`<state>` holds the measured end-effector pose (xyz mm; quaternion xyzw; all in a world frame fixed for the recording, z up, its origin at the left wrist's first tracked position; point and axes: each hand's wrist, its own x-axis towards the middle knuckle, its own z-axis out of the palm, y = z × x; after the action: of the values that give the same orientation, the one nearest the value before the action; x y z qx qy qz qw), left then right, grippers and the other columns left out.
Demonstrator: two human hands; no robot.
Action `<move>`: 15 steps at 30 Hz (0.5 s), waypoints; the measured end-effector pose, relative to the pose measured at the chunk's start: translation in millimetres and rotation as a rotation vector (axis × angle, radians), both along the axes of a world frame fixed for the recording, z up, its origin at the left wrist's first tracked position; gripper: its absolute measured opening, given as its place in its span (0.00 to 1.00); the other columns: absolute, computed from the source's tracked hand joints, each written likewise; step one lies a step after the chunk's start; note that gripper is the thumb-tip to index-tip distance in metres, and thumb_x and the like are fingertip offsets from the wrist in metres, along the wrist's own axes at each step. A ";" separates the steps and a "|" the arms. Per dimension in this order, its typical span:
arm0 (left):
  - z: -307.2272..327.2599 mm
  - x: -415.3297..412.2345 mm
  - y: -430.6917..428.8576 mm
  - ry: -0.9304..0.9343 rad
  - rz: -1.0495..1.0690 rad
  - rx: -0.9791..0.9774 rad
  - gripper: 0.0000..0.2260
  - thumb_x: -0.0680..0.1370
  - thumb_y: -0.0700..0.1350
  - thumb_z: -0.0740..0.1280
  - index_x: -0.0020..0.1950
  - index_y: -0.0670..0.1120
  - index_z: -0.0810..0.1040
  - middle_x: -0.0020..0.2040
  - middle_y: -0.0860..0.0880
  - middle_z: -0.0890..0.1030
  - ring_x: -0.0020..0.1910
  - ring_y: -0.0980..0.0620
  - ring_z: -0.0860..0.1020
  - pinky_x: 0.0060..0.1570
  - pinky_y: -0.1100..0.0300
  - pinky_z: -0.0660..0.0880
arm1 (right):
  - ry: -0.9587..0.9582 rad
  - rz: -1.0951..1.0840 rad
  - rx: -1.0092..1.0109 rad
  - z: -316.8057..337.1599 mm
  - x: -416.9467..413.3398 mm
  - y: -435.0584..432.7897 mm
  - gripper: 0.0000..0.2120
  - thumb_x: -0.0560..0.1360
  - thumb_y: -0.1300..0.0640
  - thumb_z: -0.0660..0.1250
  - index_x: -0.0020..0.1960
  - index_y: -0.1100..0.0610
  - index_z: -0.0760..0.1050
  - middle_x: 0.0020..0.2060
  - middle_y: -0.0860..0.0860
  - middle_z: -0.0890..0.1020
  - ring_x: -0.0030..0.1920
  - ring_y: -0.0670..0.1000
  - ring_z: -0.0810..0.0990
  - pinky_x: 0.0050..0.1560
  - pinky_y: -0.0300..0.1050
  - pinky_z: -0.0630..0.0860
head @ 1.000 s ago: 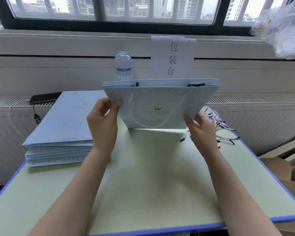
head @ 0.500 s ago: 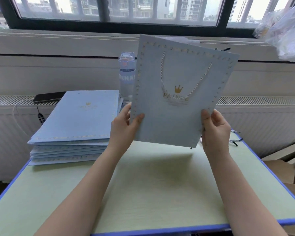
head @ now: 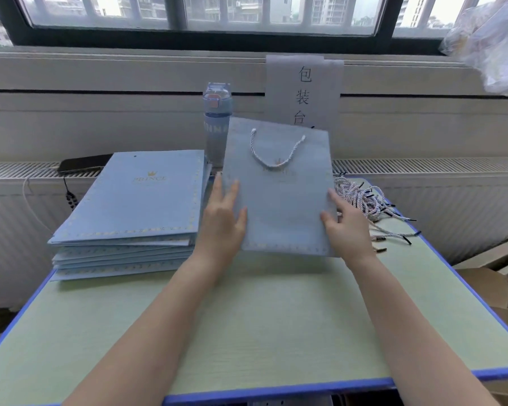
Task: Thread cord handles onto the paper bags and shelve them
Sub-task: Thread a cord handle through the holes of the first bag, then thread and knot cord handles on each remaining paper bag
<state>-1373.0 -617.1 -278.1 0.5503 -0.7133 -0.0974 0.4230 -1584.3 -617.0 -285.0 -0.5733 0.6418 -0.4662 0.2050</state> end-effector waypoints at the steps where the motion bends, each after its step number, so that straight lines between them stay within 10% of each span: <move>1: -4.0 -1.4 -0.4 -0.080 -0.015 0.089 0.23 0.80 0.40 0.63 0.74 0.39 0.62 0.77 0.38 0.53 0.76 0.43 0.55 0.70 0.65 0.51 | 0.047 0.003 0.059 -1.9 -0.1 -0.6 0.24 0.76 0.65 0.64 0.72 0.60 0.66 0.67 0.53 0.73 0.66 0.54 0.73 0.68 0.48 0.66; 10: -27.9 -6.1 -3.7 -0.546 0.032 0.620 0.30 0.81 0.61 0.50 0.78 0.49 0.46 0.77 0.38 0.42 0.75 0.36 0.43 0.73 0.46 0.43 | 0.453 0.146 0.234 -13.8 16.5 2.6 0.16 0.79 0.66 0.56 0.65 0.66 0.71 0.63 0.64 0.70 0.63 0.62 0.70 0.56 0.44 0.63; 15: -34.4 -8.3 -4.0 -0.648 0.012 0.555 0.37 0.79 0.66 0.47 0.78 0.44 0.42 0.78 0.41 0.40 0.76 0.43 0.38 0.73 0.46 0.38 | 0.751 0.220 0.406 -26.5 28.4 0.3 0.27 0.82 0.47 0.50 0.76 0.59 0.53 0.76 0.60 0.50 0.76 0.59 0.48 0.73 0.51 0.47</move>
<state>-1381.3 -621.1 -312.5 0.6495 -0.7529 -0.1053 0.0134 -1555.9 -616.7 -311.5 -0.7159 0.6856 -0.0655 0.1144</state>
